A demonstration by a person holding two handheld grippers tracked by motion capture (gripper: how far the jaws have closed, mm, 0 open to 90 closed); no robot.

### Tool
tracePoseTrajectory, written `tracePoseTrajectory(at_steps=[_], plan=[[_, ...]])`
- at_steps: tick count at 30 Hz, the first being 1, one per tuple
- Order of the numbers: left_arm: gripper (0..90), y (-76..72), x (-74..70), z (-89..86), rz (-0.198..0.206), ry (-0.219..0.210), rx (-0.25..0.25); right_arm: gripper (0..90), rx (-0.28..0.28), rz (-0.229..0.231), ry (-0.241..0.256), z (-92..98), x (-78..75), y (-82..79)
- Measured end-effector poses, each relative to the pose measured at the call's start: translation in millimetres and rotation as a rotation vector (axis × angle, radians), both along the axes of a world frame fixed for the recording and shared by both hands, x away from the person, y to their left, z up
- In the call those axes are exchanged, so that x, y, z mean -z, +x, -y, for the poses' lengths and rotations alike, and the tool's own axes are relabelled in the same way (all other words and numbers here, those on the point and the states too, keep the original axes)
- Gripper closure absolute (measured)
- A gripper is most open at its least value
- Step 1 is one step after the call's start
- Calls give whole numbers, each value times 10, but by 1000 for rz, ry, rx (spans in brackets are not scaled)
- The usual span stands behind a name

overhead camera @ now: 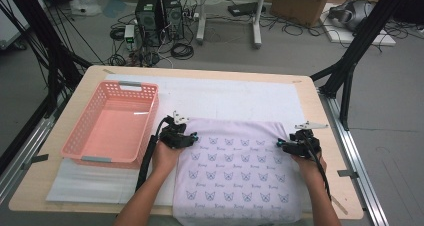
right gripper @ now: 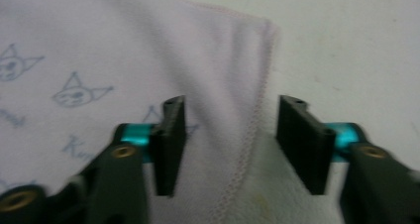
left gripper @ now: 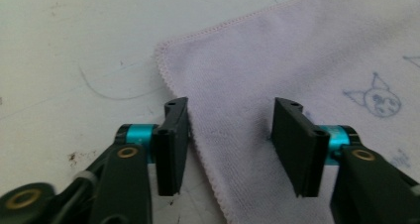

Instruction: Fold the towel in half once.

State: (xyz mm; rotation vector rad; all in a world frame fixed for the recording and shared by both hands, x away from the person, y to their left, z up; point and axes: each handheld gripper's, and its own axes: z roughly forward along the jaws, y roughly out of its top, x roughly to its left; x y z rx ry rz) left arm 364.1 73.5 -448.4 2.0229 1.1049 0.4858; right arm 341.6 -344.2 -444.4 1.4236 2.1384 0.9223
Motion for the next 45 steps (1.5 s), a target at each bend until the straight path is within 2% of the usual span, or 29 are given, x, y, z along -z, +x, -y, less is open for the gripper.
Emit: tracePoseTrajectory(at_steps=[2, 5, 6, 9, 10, 12, 15, 17, 19, 21, 23, 28, 30, 34, 40, 43, 45], plan=[[631, -10, -4, 8, -1, 1, 16, 620, -19, -4, -10, -26, -10, -11], [804, -4, 8, -2, -22, -49, 45, 791, -55, -27, 15, -45, -20, -11], [825, 5, 8, -12, -32, -63, 42, 840, -58, -35, 18, -56, -26, -11], [849, 50, 14, -77, -98, -155, 8, 860, -66, -59, 10, -70, -52, 7], [854, 56, 11, -86, -105, -163, 3, 863, -75, -61, 19, -56, -53, 17], [857, 56, -2, -93, -91, -165, -2, 865, -73, -64, 33, -36, -60, 21], [858, 76, -59, -138, -81, -212, -24, 867, -68, -42, 64, 4, -85, 33], [858, 106, -126, -143, -75, -205, -18, 868, -64, -36, 94, 29, -108, 55], [858, 130, -193, -144, -55, -230, -22, 868, -63, -24, 92, 38, -133, 86], [858, 189, -247, -144, -57, -225, -28, 868, -54, -13, 95, 44, -171, 119], [858, 259, -308, -163, -56, -244, -39, 868, -46, -2, 112, 55, -218, 165], [859, 465, -502, -161, -29, -234, -60, 869, -39, 55, 108, 42, -393, 319], [858, 557, -589, -163, -24, -249, -68, 868, -35, 78, 112, 39, -455, 406], [858, 743, -800, -163, 4, -244, -69, 868, -19, 120, 115, 31, -601, 572], [858, 946, -1093, -180, 54, -296, -86, 867, 18, 199, 155, 43, -883, 765], [857, 982, -1167, -200, 86, -329, -79, 867, 26, 244, 168, 46, -1010, 824], [857, 974, -1171, -224, 97, -350, -70, 867, 35, 271, 197, 56, -1053, 832]])
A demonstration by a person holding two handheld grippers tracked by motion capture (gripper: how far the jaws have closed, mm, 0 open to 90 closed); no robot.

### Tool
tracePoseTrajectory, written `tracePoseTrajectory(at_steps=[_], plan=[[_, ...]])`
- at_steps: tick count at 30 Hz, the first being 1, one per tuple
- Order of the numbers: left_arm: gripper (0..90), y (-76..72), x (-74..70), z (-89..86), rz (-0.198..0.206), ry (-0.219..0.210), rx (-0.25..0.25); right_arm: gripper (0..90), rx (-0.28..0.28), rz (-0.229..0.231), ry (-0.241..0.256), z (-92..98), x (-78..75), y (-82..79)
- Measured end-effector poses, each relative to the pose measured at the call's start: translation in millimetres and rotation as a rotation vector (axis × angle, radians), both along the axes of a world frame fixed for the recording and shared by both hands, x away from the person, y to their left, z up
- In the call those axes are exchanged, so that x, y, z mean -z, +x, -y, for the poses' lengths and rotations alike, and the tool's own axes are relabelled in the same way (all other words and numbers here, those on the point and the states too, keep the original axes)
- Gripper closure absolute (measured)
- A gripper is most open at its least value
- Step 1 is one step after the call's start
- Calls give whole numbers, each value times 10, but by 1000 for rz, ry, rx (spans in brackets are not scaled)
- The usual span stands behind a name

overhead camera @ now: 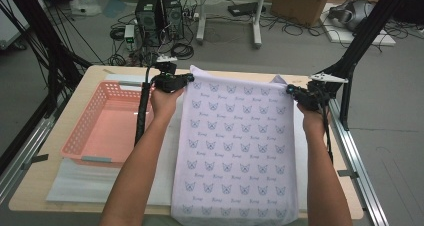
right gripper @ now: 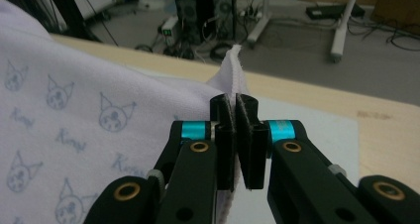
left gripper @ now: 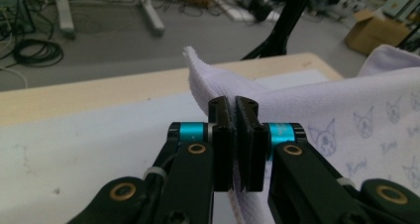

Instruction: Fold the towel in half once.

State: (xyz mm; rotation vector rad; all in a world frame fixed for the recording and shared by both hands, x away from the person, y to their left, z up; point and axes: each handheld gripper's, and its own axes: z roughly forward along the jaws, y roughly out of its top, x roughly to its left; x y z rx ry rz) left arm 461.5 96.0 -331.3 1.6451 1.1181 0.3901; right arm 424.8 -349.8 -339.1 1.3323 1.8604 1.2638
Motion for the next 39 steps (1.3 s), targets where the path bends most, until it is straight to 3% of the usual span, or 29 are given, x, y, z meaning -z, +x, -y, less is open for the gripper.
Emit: tracePoseTrajectory(at_steps=[14, 17, 19, 28, 35, 39], plan=[[855, -395, 295, -116, -6, -38, 57, 864, -71, -39, 22, -21, 148, -269], [855, -542, 345, -123, 1, -42, 76, 862, -88, -45, 31, 13, 171, -375], [854, -637, 356, -117, 4, -6, 101, 862, -103, -42, 31, 37, 179, -456], [854, -997, 411, -154, 34, 0, 140, 862, -149, -42, 21, 73, 295, -791], [852, -1277, 606, -163, 33, -2, 165, 862, -163, -52, 30, 113, 447, -1062], [853, -1432, 749, -177, 20, 2, 184, 861, -173, -64, 7, 103, 553, -1231]])
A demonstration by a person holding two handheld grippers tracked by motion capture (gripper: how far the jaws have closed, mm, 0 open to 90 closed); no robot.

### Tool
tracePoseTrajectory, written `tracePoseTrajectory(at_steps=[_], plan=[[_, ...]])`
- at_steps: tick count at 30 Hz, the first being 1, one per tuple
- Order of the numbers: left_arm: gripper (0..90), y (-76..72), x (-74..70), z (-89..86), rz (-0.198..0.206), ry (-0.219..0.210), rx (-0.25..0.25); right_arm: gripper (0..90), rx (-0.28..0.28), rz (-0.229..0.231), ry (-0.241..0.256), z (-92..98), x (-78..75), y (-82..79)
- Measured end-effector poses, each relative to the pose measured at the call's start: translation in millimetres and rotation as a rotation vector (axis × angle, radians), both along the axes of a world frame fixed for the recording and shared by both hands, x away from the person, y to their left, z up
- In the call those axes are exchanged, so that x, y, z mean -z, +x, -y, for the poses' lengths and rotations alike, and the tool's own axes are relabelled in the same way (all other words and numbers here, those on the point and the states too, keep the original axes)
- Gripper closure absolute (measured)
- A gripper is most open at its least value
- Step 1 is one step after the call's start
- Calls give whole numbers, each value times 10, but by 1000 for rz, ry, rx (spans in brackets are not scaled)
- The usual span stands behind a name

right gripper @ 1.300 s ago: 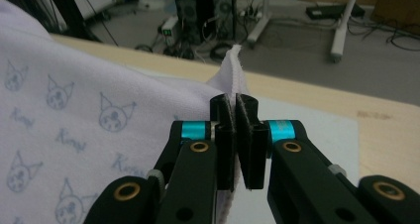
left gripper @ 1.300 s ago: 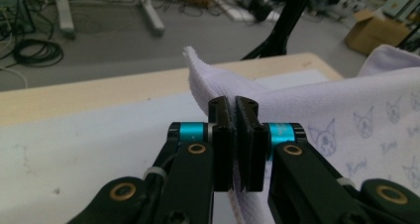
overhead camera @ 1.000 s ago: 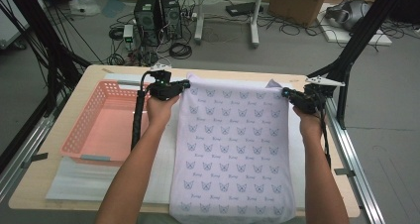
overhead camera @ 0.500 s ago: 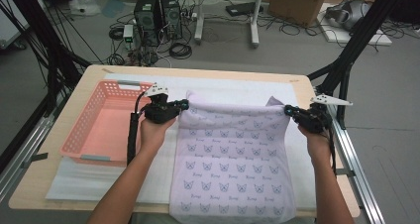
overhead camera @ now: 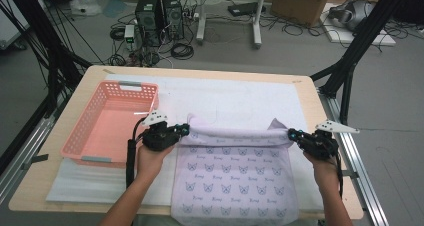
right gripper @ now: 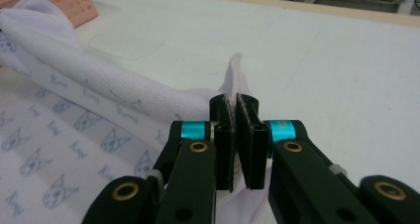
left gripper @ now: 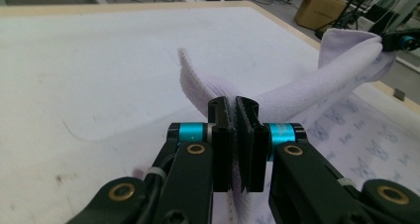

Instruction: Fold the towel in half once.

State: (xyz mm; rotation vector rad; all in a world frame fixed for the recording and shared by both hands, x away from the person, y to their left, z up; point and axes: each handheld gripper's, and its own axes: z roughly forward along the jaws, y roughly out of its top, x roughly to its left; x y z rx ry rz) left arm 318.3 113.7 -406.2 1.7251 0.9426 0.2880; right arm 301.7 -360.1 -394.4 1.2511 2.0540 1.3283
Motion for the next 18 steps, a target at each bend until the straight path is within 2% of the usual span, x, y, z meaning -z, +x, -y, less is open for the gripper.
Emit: tracePoseTrajectory(at_steps=[4, 10, 16, 18], plan=[[852, -132, 113, -24, -19, -16, 17, 862, -6, -17, -2, 9, 95, -159], [852, -282, 286, -42, -56, -1, 43, 862, -13, -51, -14, 7, 232, -339], [839, -411, 439, -60, -85, 33, 73, 862, -25, -96, -27, 6, 364, -487], [784, -413, 448, -56, -88, 34, 70, 859, -25, -119, -56, -4, 428, -514]])
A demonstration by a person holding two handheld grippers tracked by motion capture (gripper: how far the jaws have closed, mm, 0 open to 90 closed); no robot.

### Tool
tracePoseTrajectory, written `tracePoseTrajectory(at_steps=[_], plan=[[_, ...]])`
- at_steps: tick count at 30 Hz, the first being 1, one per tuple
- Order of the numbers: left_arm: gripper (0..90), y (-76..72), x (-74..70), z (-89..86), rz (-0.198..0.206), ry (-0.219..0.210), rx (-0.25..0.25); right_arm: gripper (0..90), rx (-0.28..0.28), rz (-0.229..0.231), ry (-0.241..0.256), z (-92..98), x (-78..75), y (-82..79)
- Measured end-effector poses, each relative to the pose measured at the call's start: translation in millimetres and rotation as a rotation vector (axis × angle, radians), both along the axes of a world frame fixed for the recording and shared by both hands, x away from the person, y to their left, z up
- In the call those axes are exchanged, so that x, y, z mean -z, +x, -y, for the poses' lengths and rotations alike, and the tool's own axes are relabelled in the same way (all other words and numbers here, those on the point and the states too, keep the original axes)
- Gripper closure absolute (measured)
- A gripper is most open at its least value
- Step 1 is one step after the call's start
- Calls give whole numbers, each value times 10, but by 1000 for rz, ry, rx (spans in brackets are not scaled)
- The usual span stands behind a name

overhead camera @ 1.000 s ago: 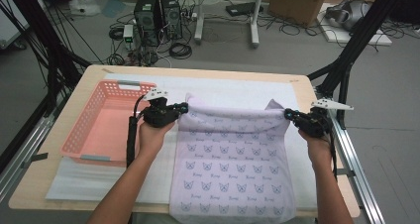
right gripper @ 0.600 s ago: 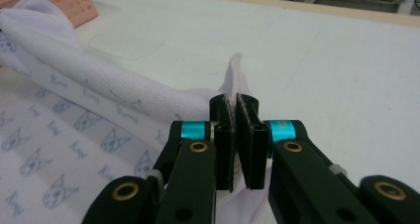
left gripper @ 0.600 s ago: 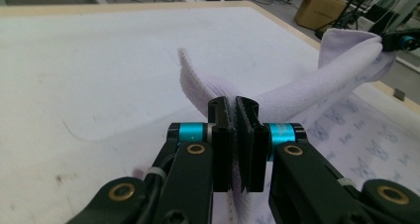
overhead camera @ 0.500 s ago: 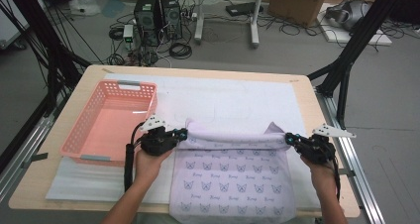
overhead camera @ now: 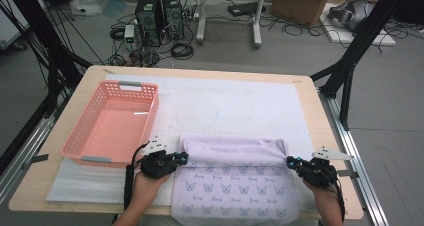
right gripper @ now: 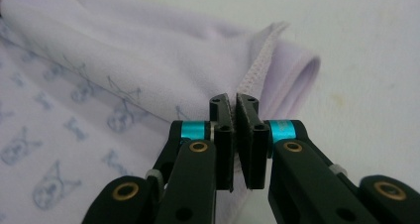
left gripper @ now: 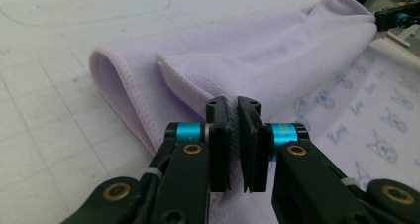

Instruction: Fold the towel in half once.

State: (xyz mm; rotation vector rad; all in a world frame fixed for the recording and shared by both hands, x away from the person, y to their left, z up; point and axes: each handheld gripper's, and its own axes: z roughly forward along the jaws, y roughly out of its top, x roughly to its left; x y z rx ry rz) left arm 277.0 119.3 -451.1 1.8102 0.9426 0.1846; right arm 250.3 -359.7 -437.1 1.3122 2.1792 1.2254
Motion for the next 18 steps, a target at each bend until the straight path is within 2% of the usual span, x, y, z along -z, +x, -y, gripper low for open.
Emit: tracePoseTrajectory(at_steps=[2, 3, 4, 5, 9, 11, 13, 14, 15, 16, 18], plan=[[579, 27, -35, -20, 7, -29, -35, 807, 1, -24, 10, 11, 29, -6], [505, 45, -59, -41, 12, -49, -42, 733, 13, -25, 14, 19, 17, -4], [478, 69, -82, -56, 11, -72, -47, 662, 29, -27, 29, 30, -6, 7], [462, 101, -103, -66, 12, -78, -51, 615, 44, -31, 41, 40, -39, 25], [451, 227, -121, -16, -5, -75, -59, 547, 82, -4, 37, 18, -160, 156], [483, 263, -79, 34, -15, -64, -50, 533, 86, -7, 36, -24, -188, 256], [568, 294, -36, 65, -37, -39, -39, 529, 83, -28, 24, -75, -180, 358], [653, 304, -9, 87, -55, -22, -26, 533, 82, -38, 23, -94, -168, 395], [746, 302, 7, 105, -53, 2, -23, 568, 76, -46, 21, -116, -144, 447], [833, 295, 14, 113, -55, 13, -22, 679, 67, -58, 9, -128, -129, 476], [870, 274, -4, 98, -50, -1, -24, 848, 49, -70, -10, -136, -108, 484]])
